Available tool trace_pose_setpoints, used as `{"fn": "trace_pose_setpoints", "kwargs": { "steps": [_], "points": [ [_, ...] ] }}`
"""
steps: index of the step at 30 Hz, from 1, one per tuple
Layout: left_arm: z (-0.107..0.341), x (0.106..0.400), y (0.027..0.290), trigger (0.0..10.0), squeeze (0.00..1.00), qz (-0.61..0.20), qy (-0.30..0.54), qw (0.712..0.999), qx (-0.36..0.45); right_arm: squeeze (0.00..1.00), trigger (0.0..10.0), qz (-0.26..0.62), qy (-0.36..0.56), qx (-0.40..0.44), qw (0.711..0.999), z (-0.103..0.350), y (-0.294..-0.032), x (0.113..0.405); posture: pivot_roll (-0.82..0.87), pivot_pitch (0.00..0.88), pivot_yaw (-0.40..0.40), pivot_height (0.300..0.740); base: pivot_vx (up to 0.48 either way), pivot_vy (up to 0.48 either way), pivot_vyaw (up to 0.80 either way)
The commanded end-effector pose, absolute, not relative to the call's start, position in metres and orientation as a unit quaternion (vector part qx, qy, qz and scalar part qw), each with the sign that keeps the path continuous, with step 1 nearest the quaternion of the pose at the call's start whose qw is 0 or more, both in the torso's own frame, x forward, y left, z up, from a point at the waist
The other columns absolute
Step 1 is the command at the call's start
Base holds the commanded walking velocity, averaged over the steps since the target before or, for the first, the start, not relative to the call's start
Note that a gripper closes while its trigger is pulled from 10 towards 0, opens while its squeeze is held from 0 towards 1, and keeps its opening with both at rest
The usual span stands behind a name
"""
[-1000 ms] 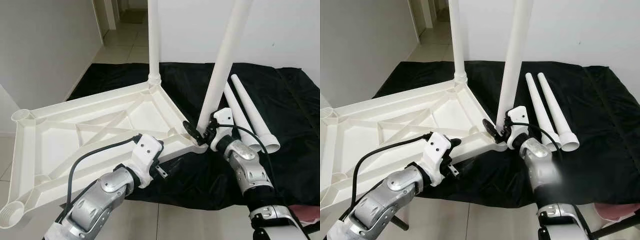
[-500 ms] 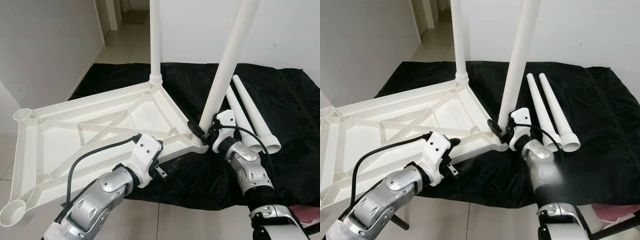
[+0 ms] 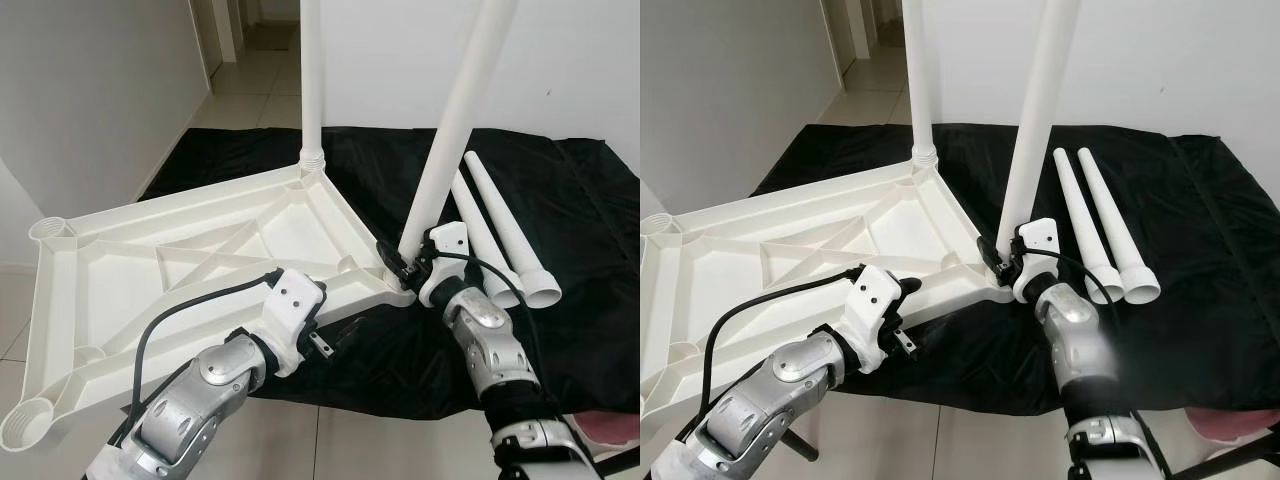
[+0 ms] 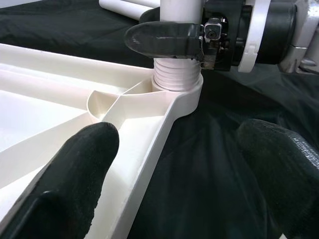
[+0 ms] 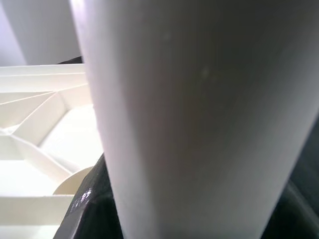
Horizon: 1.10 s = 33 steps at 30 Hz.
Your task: Building children table
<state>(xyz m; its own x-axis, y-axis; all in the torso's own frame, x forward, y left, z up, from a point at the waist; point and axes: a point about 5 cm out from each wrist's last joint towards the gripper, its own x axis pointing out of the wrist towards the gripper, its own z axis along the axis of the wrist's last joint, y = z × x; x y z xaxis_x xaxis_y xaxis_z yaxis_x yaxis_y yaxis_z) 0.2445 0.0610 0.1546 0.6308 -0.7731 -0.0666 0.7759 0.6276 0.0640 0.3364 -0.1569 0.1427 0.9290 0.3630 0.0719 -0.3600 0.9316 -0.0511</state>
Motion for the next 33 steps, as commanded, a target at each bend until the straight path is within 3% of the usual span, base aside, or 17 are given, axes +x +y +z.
{"fn": "trace_pose_setpoints", "kwargs": {
  "steps": [1, 13, 24, 33],
  "points": [
    [0.155, 0.243, 0.061, 10.0, 0.0, -0.463, 0.017, 0.885, 0.047, 0.0, 10.0, 0.169, 0.006, -0.005, 0.986, 0.125, -0.154, 0.333, -0.03, 0.035, 0.04, 0.74, 0.0, 0.0, 0.0],
    [0.154, 0.243, 0.061, 10.0, 0.0, -0.46, 0.018, 0.887, 0.046, 0.0, 10.0, 0.059, 0.002, 0.016, 0.998, 0.13, -0.144, 0.324, -0.03, 0.036, 0.036, 0.74, 0.0, 0.0, 0.0],
    [0.154, 0.241, 0.059, 10.0, 0.0, -0.459, 0.019, 0.887, 0.042, 0.0, 10.0, -0.097, -0.005, 0.013, 0.995, 0.129, -0.126, 0.311, -0.02, 0.035, 0.025, 0.74, 0.0, 0.0, 0.0],
    [0.153, 0.24, 0.058, 10.0, 0.0, -0.462, 0.019, 0.885, 0.042, 0.0, 10.0, -0.108, -0.011, 0.033, 0.994, 0.133, -0.117, 0.305, -0.02, 0.022, 0.018, 0.74, 0.0, 0.0, 0.0]
  ]
}}
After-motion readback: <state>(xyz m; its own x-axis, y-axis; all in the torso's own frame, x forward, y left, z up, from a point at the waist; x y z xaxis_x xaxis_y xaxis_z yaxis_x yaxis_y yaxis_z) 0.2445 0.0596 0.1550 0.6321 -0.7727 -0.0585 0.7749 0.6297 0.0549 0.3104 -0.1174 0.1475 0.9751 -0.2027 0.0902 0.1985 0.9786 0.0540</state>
